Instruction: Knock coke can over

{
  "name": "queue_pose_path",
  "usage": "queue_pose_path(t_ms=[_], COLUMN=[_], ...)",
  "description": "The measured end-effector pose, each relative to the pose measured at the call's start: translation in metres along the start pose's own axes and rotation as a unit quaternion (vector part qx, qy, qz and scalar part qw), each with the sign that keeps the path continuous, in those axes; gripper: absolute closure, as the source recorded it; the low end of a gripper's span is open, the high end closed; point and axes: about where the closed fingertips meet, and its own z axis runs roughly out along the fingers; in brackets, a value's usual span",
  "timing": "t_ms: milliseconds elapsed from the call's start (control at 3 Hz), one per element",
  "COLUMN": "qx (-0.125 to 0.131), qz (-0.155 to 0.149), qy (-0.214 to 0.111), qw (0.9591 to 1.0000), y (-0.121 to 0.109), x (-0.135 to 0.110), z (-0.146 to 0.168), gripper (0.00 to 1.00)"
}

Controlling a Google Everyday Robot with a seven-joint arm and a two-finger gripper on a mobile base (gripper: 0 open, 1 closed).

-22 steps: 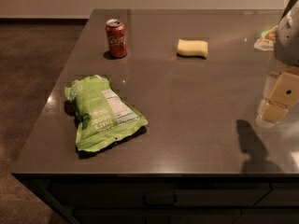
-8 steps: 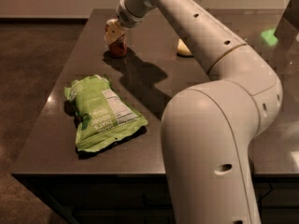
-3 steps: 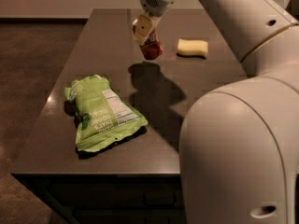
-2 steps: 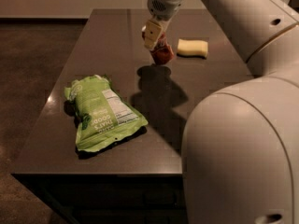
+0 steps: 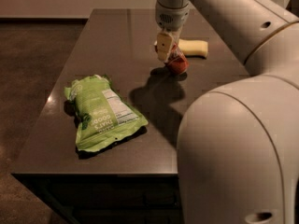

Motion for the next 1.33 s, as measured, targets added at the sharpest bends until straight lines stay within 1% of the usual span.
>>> queue_pose_path(t_ms=[333,667,1000,1333], qx=[0.007,0.009,0.007,0.014], qz=[-0.011,-0.02,-0.028,-0.029], qy=[0.035,0.058,0.073,0.065], qw=[0.9993,0.9981,0.9969,0.9974], y=[0.003,0.007,0.014,0.01], x=[0.015,0.026,0.035,0.03], z=[0.004,0.007,0.012,0.015], gripper=[0.62,0.39,0.08,0.0])
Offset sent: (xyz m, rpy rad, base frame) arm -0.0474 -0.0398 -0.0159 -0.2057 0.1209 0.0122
